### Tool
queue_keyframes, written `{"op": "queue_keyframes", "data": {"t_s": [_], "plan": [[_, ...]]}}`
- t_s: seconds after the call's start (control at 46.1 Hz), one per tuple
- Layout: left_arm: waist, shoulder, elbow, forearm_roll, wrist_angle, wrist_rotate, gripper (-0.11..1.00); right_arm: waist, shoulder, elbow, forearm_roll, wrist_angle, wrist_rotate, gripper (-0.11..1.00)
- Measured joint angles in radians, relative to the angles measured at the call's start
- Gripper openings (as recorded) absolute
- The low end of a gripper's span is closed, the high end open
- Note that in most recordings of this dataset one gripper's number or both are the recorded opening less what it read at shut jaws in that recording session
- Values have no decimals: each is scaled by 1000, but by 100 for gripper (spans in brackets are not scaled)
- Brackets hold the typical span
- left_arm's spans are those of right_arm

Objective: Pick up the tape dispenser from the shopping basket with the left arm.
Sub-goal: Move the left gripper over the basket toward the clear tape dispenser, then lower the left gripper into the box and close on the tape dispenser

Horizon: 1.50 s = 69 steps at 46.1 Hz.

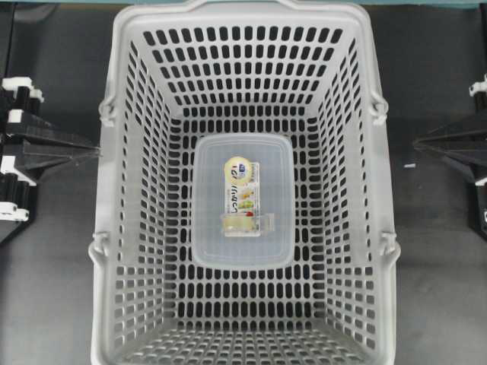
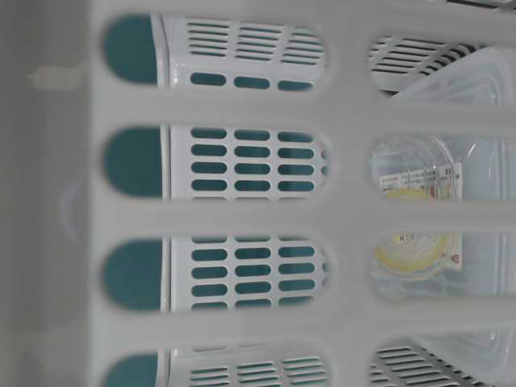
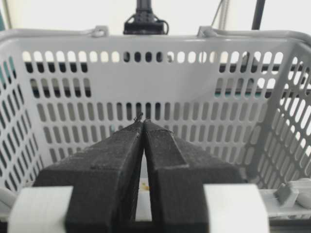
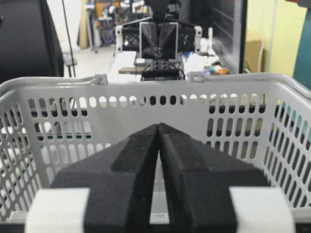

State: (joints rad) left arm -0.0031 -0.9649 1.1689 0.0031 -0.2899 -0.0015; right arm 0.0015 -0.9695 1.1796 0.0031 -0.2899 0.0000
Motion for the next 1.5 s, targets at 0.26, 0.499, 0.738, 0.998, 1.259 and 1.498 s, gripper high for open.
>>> {"op": "queue_keyframes", "data": {"t_s": [0.26,0.499,0.738,0.998,1.259,1.498], "plan": [[-29,69,-235,35,262,-78,0,-18,-46,-5,6,40,5,0],[-81,267,-457,37,591,-89,0,-31,-83,-11,8,176,6,0],[-95,472,-653,38,805,-87,0,-34,-115,-15,6,229,6,27],[-104,667,-818,37,959,-94,1,-35,-124,-17,8,268,6,75],[-112,816,-928,37,1068,-143,54,-35,-138,-15,8,275,8,75],[-130,939,-983,38,1135,-209,90,-35,-144,-17,8,275,8,75]]}}
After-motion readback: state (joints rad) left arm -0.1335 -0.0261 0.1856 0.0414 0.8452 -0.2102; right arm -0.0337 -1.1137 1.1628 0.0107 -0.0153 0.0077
